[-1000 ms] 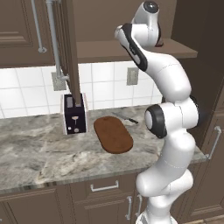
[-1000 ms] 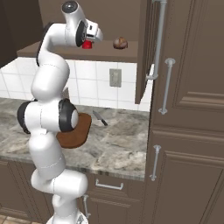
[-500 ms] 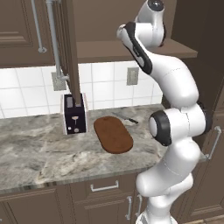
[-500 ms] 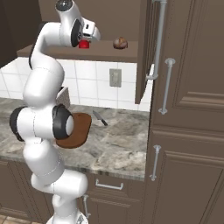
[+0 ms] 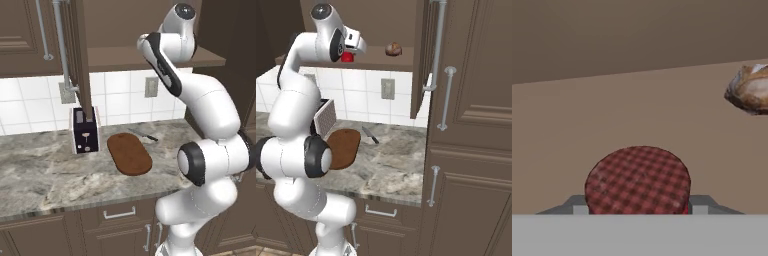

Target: Pick the bread, place it on the cutting board, pick the jam, place it on the counter, and close the cabinet.

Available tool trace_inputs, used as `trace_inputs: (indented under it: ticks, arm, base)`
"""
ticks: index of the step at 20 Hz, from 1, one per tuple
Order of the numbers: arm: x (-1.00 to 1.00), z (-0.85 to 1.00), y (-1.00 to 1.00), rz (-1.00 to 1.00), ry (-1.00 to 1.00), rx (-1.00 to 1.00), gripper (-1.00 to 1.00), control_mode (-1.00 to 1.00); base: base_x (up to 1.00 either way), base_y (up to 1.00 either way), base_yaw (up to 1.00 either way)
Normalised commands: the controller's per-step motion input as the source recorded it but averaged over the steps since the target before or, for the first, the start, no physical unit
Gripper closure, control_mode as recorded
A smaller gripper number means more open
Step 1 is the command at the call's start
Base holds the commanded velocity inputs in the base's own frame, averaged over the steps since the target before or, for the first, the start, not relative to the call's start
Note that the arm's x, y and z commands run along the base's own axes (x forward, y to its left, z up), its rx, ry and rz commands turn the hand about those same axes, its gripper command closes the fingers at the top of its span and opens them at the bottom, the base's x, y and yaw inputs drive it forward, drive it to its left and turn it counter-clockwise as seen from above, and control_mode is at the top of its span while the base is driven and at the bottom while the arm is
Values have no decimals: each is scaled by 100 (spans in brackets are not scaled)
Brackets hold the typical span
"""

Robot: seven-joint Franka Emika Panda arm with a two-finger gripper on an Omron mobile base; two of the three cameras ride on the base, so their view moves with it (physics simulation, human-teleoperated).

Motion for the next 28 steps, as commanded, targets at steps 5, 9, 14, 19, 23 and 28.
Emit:
trace_inputs:
  ticks: [5, 9, 14, 19, 23, 28]
  arm:
    - [-46, -17, -2, 0, -1, 0, 100, -100]
    - [-50, -13, -10, 0, -1, 0, 100, -100]
    - [-52, -11, -11, 0, 0, 0, 100, -100]
    - [-52, -12, -13, 0, 0, 0, 100, -100]
    - [-51, -14, -14, 0, 0, 0, 100, -100]
    - [-49, -16, -16, 0, 0, 0, 100, -100]
  base:
    - [0, 0, 0]
    - [0, 0, 0]
    - [0, 0, 0]
    - [0, 0, 0]
    - [0, 0, 0]
    - [0, 0, 0]
